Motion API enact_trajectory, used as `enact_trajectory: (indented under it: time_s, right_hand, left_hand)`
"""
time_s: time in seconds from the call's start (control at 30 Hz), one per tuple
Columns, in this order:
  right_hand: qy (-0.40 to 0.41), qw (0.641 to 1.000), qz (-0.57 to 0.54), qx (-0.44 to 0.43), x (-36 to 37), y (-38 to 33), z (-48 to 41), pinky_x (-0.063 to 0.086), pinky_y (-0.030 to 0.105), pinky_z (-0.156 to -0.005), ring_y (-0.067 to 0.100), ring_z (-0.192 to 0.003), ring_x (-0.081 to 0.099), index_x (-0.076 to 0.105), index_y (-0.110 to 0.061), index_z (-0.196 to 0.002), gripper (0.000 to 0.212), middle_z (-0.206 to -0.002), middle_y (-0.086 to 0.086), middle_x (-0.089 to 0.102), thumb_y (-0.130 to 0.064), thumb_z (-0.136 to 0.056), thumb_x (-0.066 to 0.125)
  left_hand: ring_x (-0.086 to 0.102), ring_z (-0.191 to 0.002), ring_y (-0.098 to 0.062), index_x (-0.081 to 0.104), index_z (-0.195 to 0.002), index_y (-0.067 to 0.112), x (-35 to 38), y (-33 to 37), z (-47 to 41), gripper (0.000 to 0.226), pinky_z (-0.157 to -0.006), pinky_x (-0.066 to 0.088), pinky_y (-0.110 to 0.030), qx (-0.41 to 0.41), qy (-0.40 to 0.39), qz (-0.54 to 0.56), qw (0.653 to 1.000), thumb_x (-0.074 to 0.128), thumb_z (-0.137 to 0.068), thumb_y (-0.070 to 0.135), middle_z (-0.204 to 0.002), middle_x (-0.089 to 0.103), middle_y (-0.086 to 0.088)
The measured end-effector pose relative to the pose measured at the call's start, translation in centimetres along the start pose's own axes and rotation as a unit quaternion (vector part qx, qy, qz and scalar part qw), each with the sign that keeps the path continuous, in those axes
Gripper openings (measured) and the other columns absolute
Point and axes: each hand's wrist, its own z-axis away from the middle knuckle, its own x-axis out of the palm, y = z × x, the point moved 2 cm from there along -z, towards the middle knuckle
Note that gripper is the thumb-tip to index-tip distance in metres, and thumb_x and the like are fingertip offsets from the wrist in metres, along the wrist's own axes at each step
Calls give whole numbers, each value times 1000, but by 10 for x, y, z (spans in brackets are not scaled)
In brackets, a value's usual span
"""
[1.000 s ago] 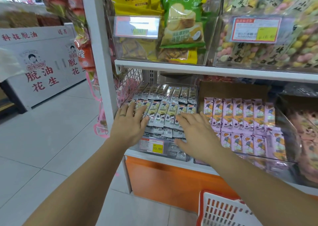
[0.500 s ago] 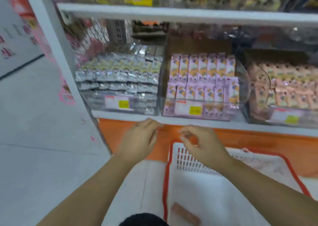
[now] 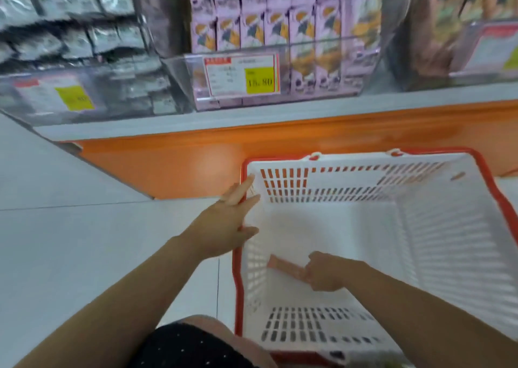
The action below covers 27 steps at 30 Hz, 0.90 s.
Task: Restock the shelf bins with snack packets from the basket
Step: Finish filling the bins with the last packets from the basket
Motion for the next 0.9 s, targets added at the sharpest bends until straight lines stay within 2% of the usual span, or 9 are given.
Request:
enact_trajectory:
  time_s: [0.07, 0.2, 0.3, 0.4, 0.47, 0.57, 0.67, 0.8, 0.9]
  right_hand:
    - [-19, 999, 41, -3, 20, -4, -20, 27, 40, -112, 27, -141, 21, 40, -28, -143, 48, -155, 5, 16, -18, -96, 44]
    - [-13, 997, 79, -3, 36, -9, -33, 32, 39, -107, 27, -131, 31, 31, -28, -147, 51, -147, 6, 24, -18, -97, 40]
    - [-8, 1000, 7, -6, 28, -9, -33, 37, 36, -101, 28, -124, 41, 31, -24, -147, 49, -144, 9, 33, -16, -99, 38]
    - [10, 996, -89, -19, -3, -8, -17, 42, 28, -86, 23, -106, 55, 49, -16, -136, 40, -134, 9, 51, -19, -96, 45]
    - [48, 990, -131, -33, -31, -9, 5, 38, 21, -79, 13, -93, 53, 60, -17, -120, 29, -122, 0, 59, -22, -92, 54]
    - [97, 970, -217, -42, -75, -10, 50, 39, 18, -71, 7, -89, 51, 53, -18, -107, 21, -104, -15, 52, -23, -89, 63]
    - [118, 951, -278, -62, -110, -13, 102, 50, 25, -70, 15, -84, 60, 45, -19, -102, 17, -110, -2, 53, -20, -92, 59]
    - [149, 924, -339, -98, -137, -17, 176, 51, 28, -77, 18, -84, 67, 43, -18, -106, 21, -102, 8, 66, -17, -91, 59]
    - [190, 892, -384, -144, -143, -14, 227, 52, 26, -71, 21, -80, 69, 45, -17, -99, 17, -93, 11, 72, -17, -91, 61]
  left_hand:
    - [-12, -146, -20, 14, -151, 33, 10, 3, -1, 68, -116, 13, -41, -18, -11, -30, 999, 51, -94, 40, -151, -32, 14]
    - [-11, -146, -25, 14, -150, 38, 15, 1, -3, 65, -114, 12, -44, -30, -5, -68, 997, 49, -95, 40, -155, -27, 8]
    - [-6, -147, -25, 18, -149, 36, 14, -1, -2, 62, -115, 16, -44, -23, -6, -73, 997, 49, -96, 38, -157, -23, 6]
    - [-9, -147, -25, 17, -150, 35, 13, 0, -1, 60, -116, 14, -45, -29, -29, -90, 995, 46, -97, 39, -156, -26, 5]
    - [-14, -146, -26, 17, -150, 34, 8, 3, 0, 59, -117, 10, -47, -42, -61, -103, 992, 43, -98, 41, -154, -29, 6]
    - [-18, -145, -25, 25, -149, 29, -9, 12, 2, 55, -117, 4, -48, -59, -99, -110, 987, 44, -98, 37, -155, -28, 5]
    - [5, -146, -26, 28, -148, 29, -36, 34, 5, 53, -117, 15, -42, -53, -69, -81, 993, 46, -98, 33, -160, -6, 0]
    - [38, -134, -16, 35, -145, 23, -79, 84, 14, 51, -105, 29, -22, -5, -23, 51, 998, 51, -97, 30, -151, 34, 1]
    - [53, -118, -11, 45, -137, 29, -102, 118, 26, 46, -101, 41, -26, 15, 8, 188, 982, 58, -93, 29, -141, 47, 6]
